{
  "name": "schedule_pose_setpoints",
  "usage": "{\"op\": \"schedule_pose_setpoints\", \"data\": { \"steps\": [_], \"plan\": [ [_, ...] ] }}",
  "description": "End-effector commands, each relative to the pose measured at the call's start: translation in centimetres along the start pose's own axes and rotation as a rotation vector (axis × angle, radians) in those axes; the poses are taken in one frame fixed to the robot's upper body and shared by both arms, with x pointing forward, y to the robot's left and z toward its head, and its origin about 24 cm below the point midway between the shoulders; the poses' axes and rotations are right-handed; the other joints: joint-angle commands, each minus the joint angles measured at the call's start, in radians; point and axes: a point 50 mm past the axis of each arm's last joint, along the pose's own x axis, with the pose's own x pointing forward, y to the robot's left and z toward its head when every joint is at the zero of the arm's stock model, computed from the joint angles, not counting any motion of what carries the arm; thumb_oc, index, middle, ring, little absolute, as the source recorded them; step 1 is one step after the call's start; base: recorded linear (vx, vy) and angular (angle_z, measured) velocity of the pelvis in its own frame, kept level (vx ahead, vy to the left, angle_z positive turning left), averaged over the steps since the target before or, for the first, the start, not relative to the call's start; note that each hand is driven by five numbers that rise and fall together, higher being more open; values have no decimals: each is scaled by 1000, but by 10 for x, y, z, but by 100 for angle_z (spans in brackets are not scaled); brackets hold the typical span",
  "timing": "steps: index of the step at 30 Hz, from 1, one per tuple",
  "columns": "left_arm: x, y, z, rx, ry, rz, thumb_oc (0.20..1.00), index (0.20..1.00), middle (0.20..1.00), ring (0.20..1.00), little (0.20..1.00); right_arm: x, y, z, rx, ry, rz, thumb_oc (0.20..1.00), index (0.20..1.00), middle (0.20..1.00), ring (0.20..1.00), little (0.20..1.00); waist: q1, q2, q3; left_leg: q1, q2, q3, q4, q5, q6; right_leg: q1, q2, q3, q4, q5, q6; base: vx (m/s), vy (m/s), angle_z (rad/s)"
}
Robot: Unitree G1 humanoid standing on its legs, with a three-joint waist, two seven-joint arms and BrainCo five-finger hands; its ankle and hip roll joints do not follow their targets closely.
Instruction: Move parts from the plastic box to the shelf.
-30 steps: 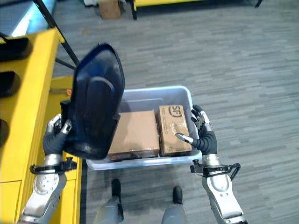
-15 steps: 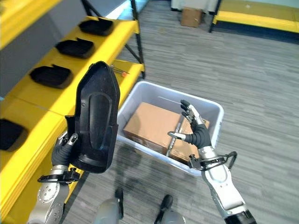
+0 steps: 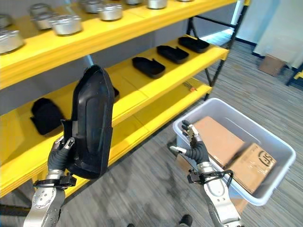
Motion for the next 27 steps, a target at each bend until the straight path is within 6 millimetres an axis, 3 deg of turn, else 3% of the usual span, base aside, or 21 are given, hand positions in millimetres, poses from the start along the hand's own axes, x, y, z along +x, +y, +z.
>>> {"op": "schedule_pose_setpoints", "data": {
  "steps": [1,2,4,5,6,7,8,9,10,12,15,19,20,21,22,23,24,25,26,27],
  "plan": [
    [17,-11,43,8,-244,-44,200,200,200,200,200,15,2,24,-34,-123,39,1000,1000,1000,1000,1000,-20,27,16,35,20,-12,-59,-7,9,31,-49,55,82,1,111,-39,257,8],
    [17,-12,43,15,-246,-49,200,200,200,200,200,13,5,22,-20,-113,48,1000,1000,1000,1000,1000,-14,12,19,27,-7,-13,-59,8,23,27,-73,59,77,29,103,-36,230,-4],
    [20,-15,43,17,-248,-64,200,200,200,200,200,12,8,18,3,-100,47,1000,1000,1000,1000,1000,-20,5,24,29,-16,-25,-55,5,35,14,-79,119,118,39,103,-5,171,13],
    [24,-19,43,16,-254,-86,200,200,200,200,200,11,12,18,13,-102,58,1000,1000,1000,1000,1000,-52,2,34,29,-10,-52,-55,16,39,-23,-8,294,155,10,82,26,156,48],
    [26,-22,40,12,-240,-98,200,200,200,200,200,10,11,18,15,-96,74,1000,1000,1000,1000,1000,-80,4,36,27,-4,-71,-58,31,43,-70,139,461,180,-71,51,10,116,50],
    [26,-22,40,12,-241,-98,200,200,200,200,200,10,11,19,15,-97,74,1000,1000,1000,1000,1000,-78,4,35,24,-3,-69,-58,34,42,-74,140,463,178,-68,50,53,102,44],
    [26,-25,39,7,-230,-117,200,200,200,200,200,7,10,17,30,-84,91,1000,1000,1000,1000,1000,-106,-6,27,8,-11,-101,-51,51,51,-80,308,544,185,-160,1,42,33,31],
    [26,-26,38,10,-228,-121,200,200,200,200,200,6,10,16,36,-80,97,1000,1000,1000,1000,1000,-113,-10,24,1,-17,-112,-47,56,52,-76,345,569,185,-172,-13,54,32,47],
    [26,-26,38,10,-228,-120,200,200,200,200,200,6,10,16,36,-80,98,1000,1000,1000,1000,1000,-113,-10,24,1,-17,-113,-47,54,52,-76,345,569,186,-174,-14,16,-30,60],
    [26,-27,37,-2,-224,-117,200,200,200,200,200,6,12,16,49,-81,111,1000,1000,1000,1000,1000,-122,-19,19,-13,-25,-129,-36,56,50,-61,395,625,153,-183,-27,6,-72,58],
    [19,-21,34,18,-213,-105,200,200,200,200,200,7,12,21,35,-99,134,1000,1000,1000,1000,1000,-102,-19,8,-45,-24,-130,-8,55,34,2,386,657,10,-148,-33,-23,-152,8],
    [17,-24,30,-36,-188,-123,200,200,200,200,200,10,-4,27,2,-121,91,1000,1000,1000,1000,1000,-98,-7,53,-163,-54,-95,245,-2,-14,20,353,588,1,-147,-58,-100,-100,37],
    [19,-26,31,-45,-197,-127,200,200,200,200,200,11,-5,28,-5,-127,86,1000,1000,1000,1000,1000,-108,-10,63,-178,-32,-61,282,-9,-20,14,340,572,11,-150,-60,-129,8,81],
    [21,-27,33,-52,-206,-129,200,200,200,200,200,13,-7,31,-14,-140,77,1000,1000,1000,1000,1000,-122,-20,69,-180,20,-9,311,-19,-20,3,320,560,25,-147,-62,-88,16,77],
    [21,-27,34,-52,-206,-128,200,200,200,200,200,13,-6,31,-14,-141,77,1000,1000,1000,1000,1000,-120,-17,72,-181,24,-7,321,-27,-21,3,324,562,30,-151,-63,-52,36,87],
    [21,-26,34,-55,-208,-131,200,200,200,200,200,14,-6,32,-21,-141,80,1000,1000,1000,1000,1000,-118,-21,73,-168,63,-1,317,-33,-23,0,318,564,43,-158,-63,0,120,68],
    [19,-24,35,-52,-214,-111,200,200,200,200,200,12,-5,29,-21,-130,82,1000,1000,1000,1000,1000,-115,-19,65,-134,207,-19,249,47,-39,-26,303,555,108,-197,-51,-25,179,46],
    [20,-24,37,-50,-222,-103,200,200,200,200,200,13,-6,29,-22,-128,72,1000,1000,1000,1000,1000,-121,-13,64,-125,274,-15,216,106,-49,-54,292,542,148,-217,-49,-57,300,4],
    [25,-26,42,-60,-243,-98,200,200,200,200,200,15,-7,29,-26,-134,48,1000,1000,1000,1000,1000,-133,5,66,-116,407,-1,117,241,-78,-134,263,515,281,-268,-41,-66,304,12],
    [28,-29,45,-73,-256,-101,200,200,200,200,200,16,-10,27,-34,-127,23,1000,1000,1000,1000,1000,-140,14,65,-113,464,21,62,313,-101,-172,240,512,353,-300,-31,-62,406,47]
  ]
}}
